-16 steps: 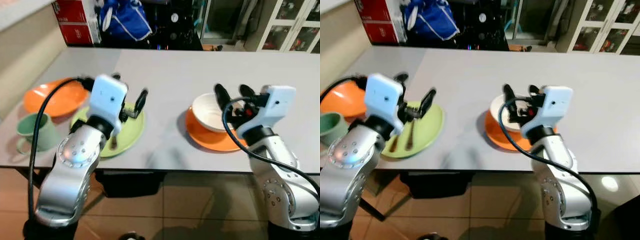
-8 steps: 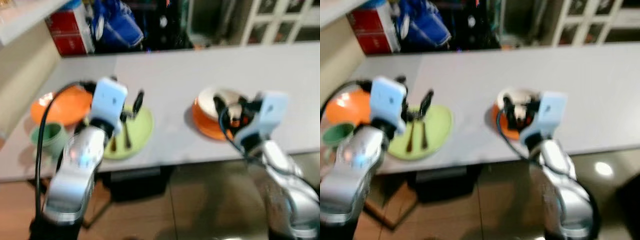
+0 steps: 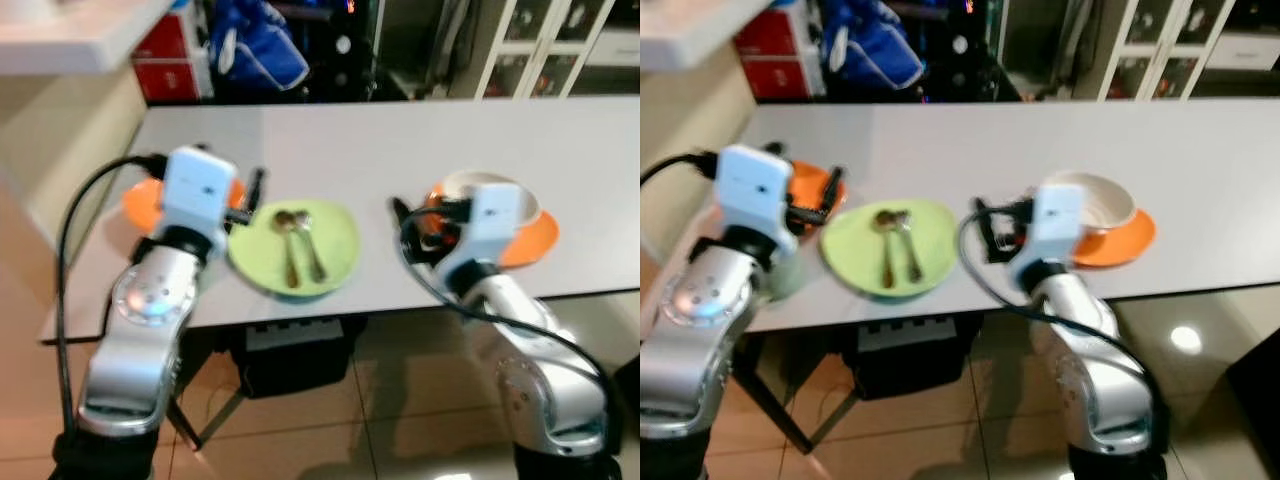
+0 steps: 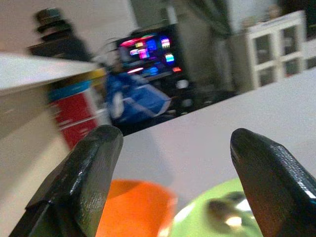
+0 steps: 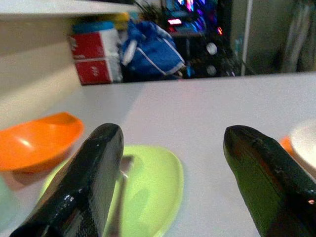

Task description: Setting the table

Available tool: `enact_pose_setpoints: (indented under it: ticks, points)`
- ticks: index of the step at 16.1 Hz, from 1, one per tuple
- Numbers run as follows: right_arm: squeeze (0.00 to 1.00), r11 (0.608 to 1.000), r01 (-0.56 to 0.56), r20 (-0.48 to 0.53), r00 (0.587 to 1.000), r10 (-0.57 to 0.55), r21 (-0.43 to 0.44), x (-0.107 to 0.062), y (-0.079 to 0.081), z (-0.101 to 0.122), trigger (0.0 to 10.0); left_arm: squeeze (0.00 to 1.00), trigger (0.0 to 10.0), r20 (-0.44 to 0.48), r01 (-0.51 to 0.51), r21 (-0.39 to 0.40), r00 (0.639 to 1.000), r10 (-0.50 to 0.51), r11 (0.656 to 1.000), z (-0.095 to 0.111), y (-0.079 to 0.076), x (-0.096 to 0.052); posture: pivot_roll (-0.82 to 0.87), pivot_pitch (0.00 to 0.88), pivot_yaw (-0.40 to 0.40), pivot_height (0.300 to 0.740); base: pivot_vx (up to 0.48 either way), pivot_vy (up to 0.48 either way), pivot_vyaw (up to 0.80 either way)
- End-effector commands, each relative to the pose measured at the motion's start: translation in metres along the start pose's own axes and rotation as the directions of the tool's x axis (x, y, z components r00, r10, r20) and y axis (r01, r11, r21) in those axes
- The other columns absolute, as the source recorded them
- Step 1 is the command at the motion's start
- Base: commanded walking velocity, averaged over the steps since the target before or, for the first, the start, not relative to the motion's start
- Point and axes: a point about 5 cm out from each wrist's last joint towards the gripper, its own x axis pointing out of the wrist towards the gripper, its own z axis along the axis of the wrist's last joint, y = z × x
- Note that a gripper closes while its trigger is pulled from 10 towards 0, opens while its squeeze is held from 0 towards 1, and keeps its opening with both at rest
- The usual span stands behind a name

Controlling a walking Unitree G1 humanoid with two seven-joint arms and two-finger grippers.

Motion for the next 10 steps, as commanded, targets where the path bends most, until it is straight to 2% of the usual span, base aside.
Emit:
enact_pose_setpoints:
  ticks: [1, 6, 10]
  points:
    - [0.00, 0.999, 0.031, -0.007, 1.000, -0.031, -0.039, 0.0000, -0.0099, 0.0017, 10.0, 0.00, 10.0, 0.005, -0.001, -0.013, 1.000, 0.001, 1.000, 0.0006, -0.0064, 0.0029, 0.01, 0.000, -0.013, 0.740, 0.000, 0.379, 0.00]
    - [0.00, 0.997, -0.006, -0.017, 1.000, 0.005, -0.079, 0.0057, -0.0046, 0.0004, 10.0, 0.00, 10.0, -0.002, -0.032, -0.016, 0.999, 0.032, 0.999, -0.0006, -0.0039, 0.0032, 0.02, 0.000, -0.034, 0.740, 0.000, 0.381, 0.00]
    - [0.00, 0.998, -0.007, -0.033, 0.999, 0.005, -0.066, 0.0061, -0.0042, -0.0033, 10.0, 0.00, 10.0, -0.016, -0.039, -0.013, 0.999, 0.039, 0.999, -0.0036, -0.0031, -0.0020, 0.02, 0.000, -0.052, 0.740, 0.000, 0.425, 0.00]
